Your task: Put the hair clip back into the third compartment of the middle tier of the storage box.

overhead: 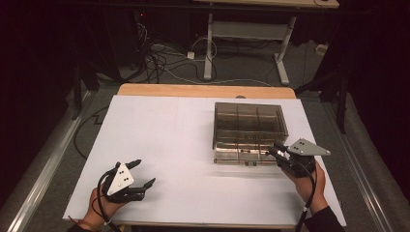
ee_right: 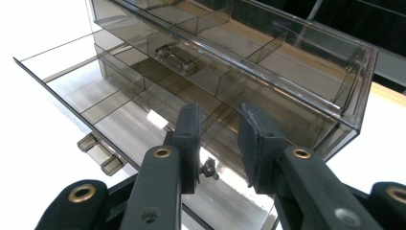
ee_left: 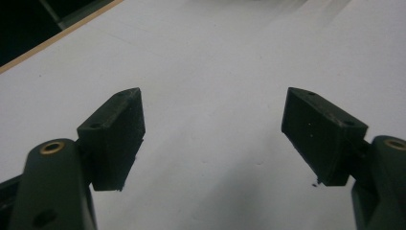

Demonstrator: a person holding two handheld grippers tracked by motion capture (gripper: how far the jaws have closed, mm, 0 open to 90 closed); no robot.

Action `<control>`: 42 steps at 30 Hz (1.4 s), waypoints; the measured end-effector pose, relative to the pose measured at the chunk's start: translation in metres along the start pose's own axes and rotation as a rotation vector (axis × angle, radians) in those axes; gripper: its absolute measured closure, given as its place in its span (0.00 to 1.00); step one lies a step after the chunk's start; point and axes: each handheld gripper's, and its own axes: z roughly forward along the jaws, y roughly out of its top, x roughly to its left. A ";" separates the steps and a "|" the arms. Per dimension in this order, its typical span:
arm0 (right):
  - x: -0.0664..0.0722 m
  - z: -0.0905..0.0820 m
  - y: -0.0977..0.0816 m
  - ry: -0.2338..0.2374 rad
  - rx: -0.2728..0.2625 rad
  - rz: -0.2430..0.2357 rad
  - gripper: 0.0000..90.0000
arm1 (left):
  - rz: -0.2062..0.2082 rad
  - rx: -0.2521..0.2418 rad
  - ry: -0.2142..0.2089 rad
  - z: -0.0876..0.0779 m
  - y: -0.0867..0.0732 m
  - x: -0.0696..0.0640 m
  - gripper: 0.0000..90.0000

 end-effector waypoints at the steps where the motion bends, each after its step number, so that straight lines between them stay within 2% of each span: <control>1: 0.000 -0.001 0.000 0.000 -0.003 -0.002 0.77 | -0.001 -0.001 -0.001 0.000 0.000 0.000 0.24; 9: 0.000 -0.005 0.002 -0.010 -0.020 0.010 0.71 | 0.000 0.000 0.001 -0.001 0.000 0.000 0.24; 14: 0.000 -0.008 0.003 -0.018 -0.031 0.013 0.65 | -0.001 0.002 0.000 -0.001 -0.001 0.001 0.24; 32: -0.001 -0.011 0.004 -0.076 -0.070 0.072 0.26 | 0.002 -0.002 0.001 -0.002 0.000 0.000 0.24; 42: 0.004 -0.013 0.006 -0.092 -0.091 0.082 0.18 | 0.002 -0.003 0.001 -0.002 0.000 0.001 0.24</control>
